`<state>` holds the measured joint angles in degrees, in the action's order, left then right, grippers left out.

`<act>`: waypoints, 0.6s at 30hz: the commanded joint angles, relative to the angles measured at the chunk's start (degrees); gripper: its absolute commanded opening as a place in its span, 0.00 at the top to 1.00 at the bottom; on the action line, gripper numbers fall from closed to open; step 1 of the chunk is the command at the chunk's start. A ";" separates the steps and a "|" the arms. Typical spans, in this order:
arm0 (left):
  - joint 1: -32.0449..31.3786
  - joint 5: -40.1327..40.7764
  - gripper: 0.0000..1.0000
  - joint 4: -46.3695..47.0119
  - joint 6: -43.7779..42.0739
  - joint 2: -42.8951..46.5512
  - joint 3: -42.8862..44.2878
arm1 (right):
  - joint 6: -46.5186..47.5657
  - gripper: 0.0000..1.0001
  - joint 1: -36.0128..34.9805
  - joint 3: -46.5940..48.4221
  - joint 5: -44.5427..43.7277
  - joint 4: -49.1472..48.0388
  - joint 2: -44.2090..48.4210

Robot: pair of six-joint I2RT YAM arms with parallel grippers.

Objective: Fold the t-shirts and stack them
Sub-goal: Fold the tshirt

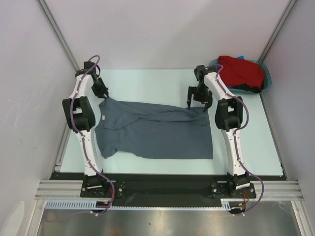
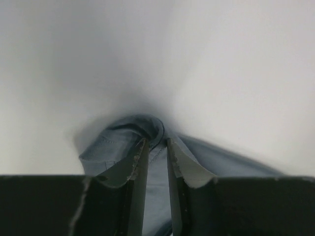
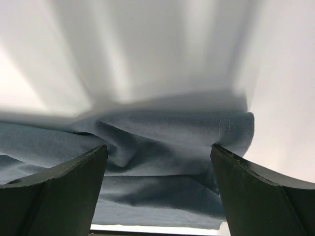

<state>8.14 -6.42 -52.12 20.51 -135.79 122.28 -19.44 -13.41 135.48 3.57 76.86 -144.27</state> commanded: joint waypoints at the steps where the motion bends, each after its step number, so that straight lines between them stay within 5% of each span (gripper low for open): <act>1: 0.38 -0.71 0.74 -1.32 0.05 -1.76 2.61 | -0.07 0.07 0.40 2.86 0.47 4.09 -0.66; 4: 1.00 -0.53 0.72 -1.41 -0.47 -2.11 2.61 | 0.02 0.07 0.58 2.95 0.56 4.18 -0.75; 10: 1.09 2.19 0.40 -0.88 -1.35 2.10 -1.15 | -0.24 0.07 0.66 2.77 0.73 4.26 -0.75; 18: 1.09 5.62 0.39 -0.35 -2.58 5.01 -3.36 | -0.16 0.07 0.49 2.95 1.17 4.26 -1.02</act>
<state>8.91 -2.79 -53.25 19.33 -135.68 118.83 -19.46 -13.04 135.90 4.01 76.88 -144.86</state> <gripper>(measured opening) 0.613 0.930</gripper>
